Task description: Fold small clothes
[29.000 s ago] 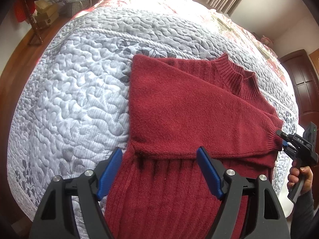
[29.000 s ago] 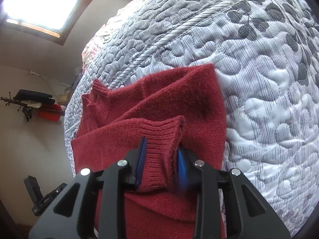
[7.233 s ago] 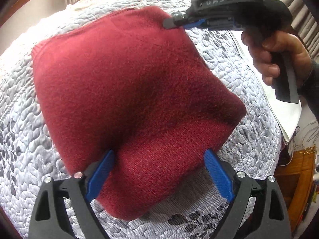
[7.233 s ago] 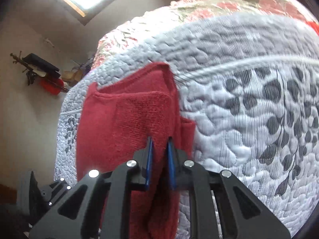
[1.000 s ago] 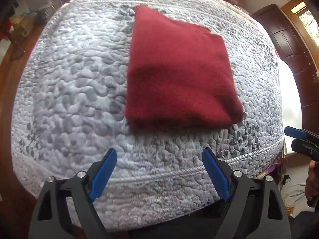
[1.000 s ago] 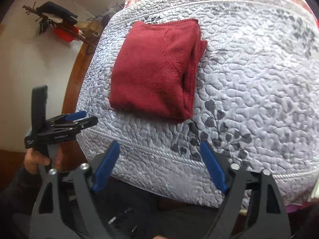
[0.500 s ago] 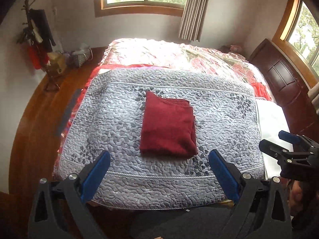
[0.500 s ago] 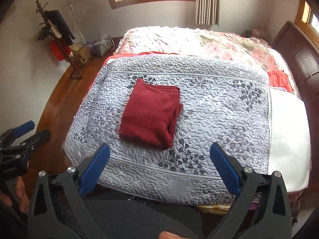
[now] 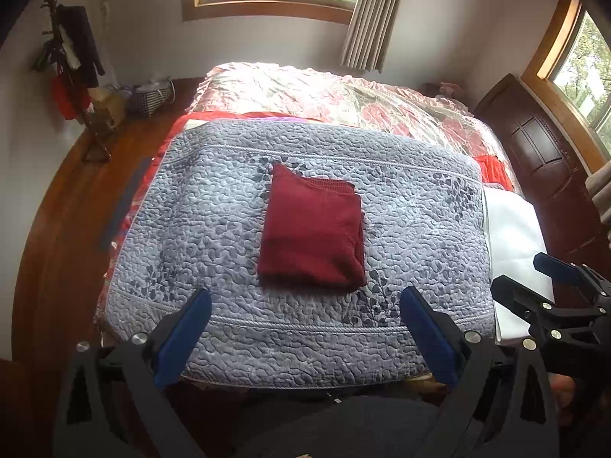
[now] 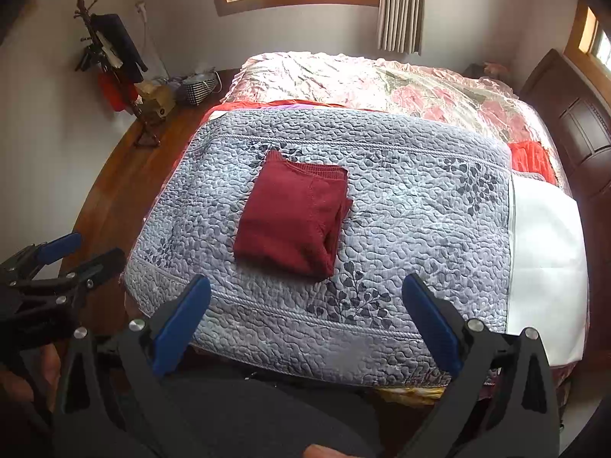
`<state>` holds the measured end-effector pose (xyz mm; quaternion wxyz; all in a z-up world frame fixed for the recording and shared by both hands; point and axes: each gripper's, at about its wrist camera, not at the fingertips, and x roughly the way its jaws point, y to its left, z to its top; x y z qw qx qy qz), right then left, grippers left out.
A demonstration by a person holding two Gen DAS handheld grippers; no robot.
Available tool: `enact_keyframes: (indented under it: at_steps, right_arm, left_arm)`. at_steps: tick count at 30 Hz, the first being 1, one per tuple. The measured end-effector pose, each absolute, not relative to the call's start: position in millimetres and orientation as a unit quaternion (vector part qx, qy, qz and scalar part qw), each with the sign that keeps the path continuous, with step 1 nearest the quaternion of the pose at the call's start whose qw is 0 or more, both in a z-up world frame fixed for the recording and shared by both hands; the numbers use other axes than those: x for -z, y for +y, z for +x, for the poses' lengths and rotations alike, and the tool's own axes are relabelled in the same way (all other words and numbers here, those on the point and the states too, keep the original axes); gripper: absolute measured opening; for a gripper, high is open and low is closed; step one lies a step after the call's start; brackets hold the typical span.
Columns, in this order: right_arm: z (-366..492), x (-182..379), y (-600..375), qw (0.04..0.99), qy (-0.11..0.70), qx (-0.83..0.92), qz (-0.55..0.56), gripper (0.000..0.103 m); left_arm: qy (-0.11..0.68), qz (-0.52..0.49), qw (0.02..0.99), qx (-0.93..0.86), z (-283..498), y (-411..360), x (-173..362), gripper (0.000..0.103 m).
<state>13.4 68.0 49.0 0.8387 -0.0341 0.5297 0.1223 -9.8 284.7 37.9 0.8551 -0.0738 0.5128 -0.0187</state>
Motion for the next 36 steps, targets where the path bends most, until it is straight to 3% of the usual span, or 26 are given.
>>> enact_keyframes:
  at_steps: [36]
  right_arm:
    - [7,-60,70,0.851,0.51,-0.12,-0.039,0.1]
  left_arm:
    - [0.498,-0.062,0.865,0.014,-13,283,-51,0.099]
